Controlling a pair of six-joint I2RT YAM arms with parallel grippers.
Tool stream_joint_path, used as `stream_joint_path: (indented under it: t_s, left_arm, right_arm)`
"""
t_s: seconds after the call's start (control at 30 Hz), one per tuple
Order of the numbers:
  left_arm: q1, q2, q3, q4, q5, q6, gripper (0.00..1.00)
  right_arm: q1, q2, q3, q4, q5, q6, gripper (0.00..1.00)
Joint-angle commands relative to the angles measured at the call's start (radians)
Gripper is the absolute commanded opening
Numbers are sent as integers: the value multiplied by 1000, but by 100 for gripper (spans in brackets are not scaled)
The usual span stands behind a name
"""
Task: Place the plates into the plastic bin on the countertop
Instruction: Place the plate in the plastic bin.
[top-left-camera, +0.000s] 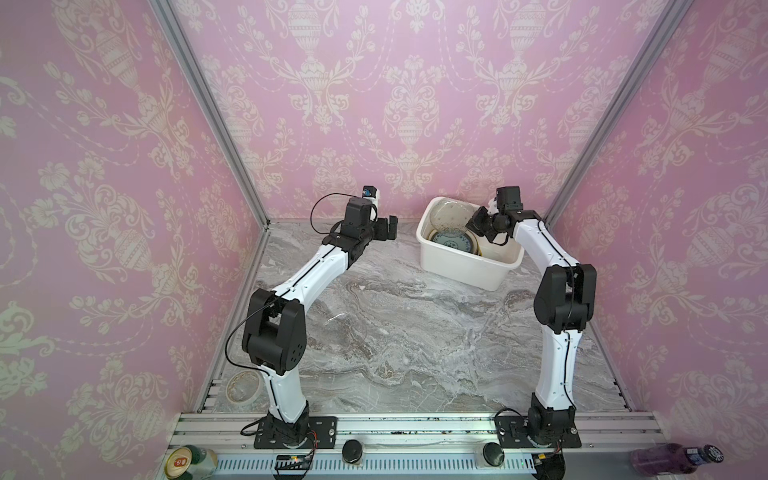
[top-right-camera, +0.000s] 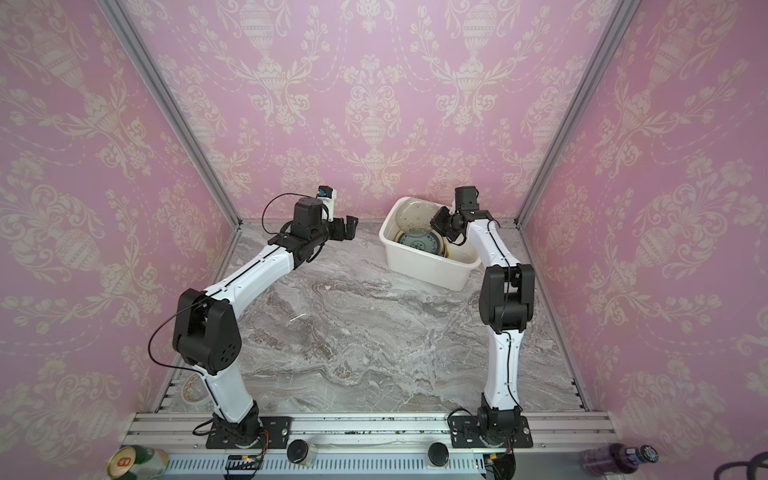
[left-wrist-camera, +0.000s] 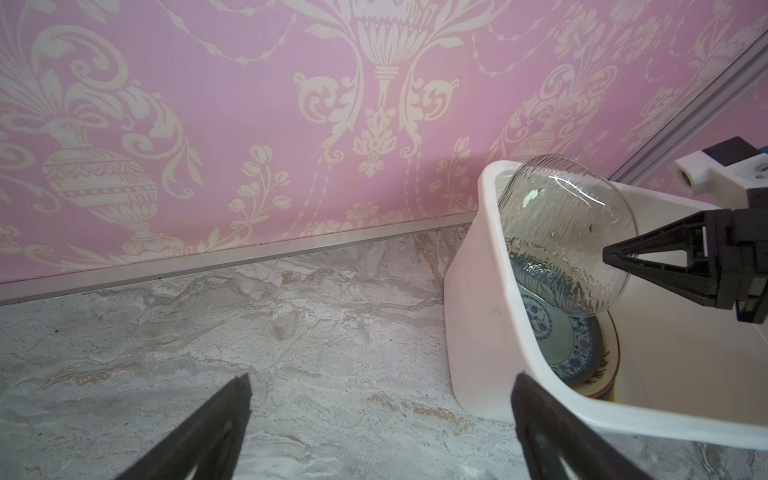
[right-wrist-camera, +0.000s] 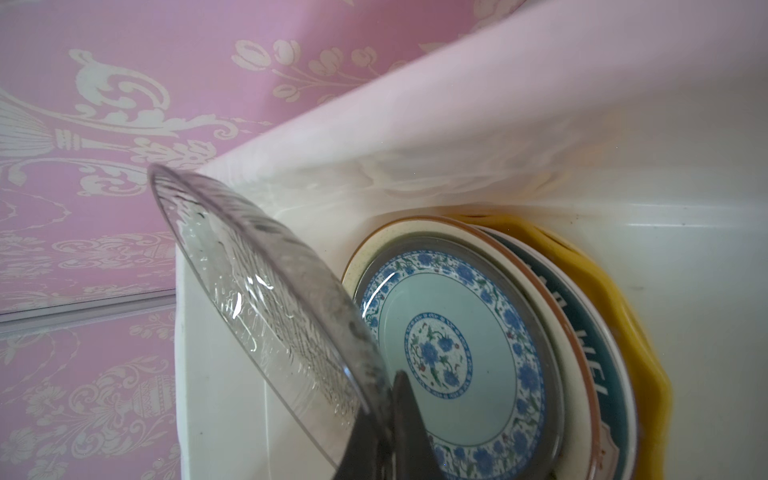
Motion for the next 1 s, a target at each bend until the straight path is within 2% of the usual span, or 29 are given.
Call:
stream_joint_path:
  t_s: [0.0,0.57,0.97]
  left_arm:
    - [-2,23,43,-50,29,6,99]
    - [-2,71,93,-76,61,3,99]
    - [-2,65,78,-87,57,6,99]
  right_arm:
    - [-3,24,6,-30,22,-21,5]
    - [9,-29,-105,-26,20,-36,5]
    - [14,-14,-117,-44,29,-40,15]
